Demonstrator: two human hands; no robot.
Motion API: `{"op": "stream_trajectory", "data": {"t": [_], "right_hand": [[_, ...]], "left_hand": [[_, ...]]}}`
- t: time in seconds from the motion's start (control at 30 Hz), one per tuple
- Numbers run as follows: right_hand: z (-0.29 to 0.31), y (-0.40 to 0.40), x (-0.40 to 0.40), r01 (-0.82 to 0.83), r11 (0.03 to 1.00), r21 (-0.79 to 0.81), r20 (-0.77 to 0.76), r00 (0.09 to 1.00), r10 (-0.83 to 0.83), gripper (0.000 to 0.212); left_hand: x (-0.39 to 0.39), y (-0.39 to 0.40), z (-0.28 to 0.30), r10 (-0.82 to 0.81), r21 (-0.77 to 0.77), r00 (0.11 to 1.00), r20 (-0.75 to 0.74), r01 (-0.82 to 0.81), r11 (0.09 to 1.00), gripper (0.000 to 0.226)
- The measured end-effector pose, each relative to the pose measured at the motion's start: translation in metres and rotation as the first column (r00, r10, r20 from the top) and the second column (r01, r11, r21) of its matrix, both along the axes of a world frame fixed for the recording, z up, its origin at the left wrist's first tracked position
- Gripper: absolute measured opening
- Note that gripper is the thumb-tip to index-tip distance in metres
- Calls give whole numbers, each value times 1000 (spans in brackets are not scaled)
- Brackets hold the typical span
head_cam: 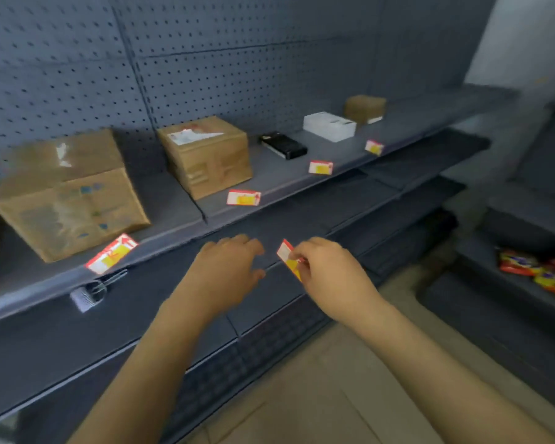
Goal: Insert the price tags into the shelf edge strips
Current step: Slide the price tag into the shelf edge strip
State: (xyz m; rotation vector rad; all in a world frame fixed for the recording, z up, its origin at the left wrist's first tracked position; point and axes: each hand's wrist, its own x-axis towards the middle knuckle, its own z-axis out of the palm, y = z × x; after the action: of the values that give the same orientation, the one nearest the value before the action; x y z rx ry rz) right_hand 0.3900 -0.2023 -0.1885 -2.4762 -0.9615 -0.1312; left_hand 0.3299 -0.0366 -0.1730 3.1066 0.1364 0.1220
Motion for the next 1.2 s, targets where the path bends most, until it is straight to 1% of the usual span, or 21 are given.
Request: {"op": "stream_trajectory", "data": {"t": [0.13,0.23,0.3,0.43,0.57,0.8,1.0,1.2], "right_hand": [[1,-99,42,179,984,-10,18,984,-179,25],[1,-166,66,303,953,-3,49,952,-303,25],[1,-201,77,369,929,-13,40,929,-368,24],[-3,-247,100,440,897,-36,9,898,-440,22],[-13,-271,137,514,857,-40,-21,857,-515,22],[-22,-286,248,522,846,-111,-44,848,-529,22],[-15,-275,345,487,872,-49,-38,871,-489,20],[-20,-282,423,450,893,-16,-90,889,-450,22]], "left_hand": [[71,-93,0,-170,-6,986,3,170,985,36],[112,-156,-1,-268,-46,963,19,269,962,36],[133,-189,-3,-326,-75,945,13,326,943,35],[177,-235,-10,-397,-99,917,-18,394,914,34],[228,-262,-20,-452,-106,891,-44,445,889,35],[337,-270,-27,-476,-103,876,-75,469,877,38],[429,-260,-16,-432,-64,899,-70,428,901,38],[502,-266,-21,-404,-59,909,-102,400,915,37]]}}
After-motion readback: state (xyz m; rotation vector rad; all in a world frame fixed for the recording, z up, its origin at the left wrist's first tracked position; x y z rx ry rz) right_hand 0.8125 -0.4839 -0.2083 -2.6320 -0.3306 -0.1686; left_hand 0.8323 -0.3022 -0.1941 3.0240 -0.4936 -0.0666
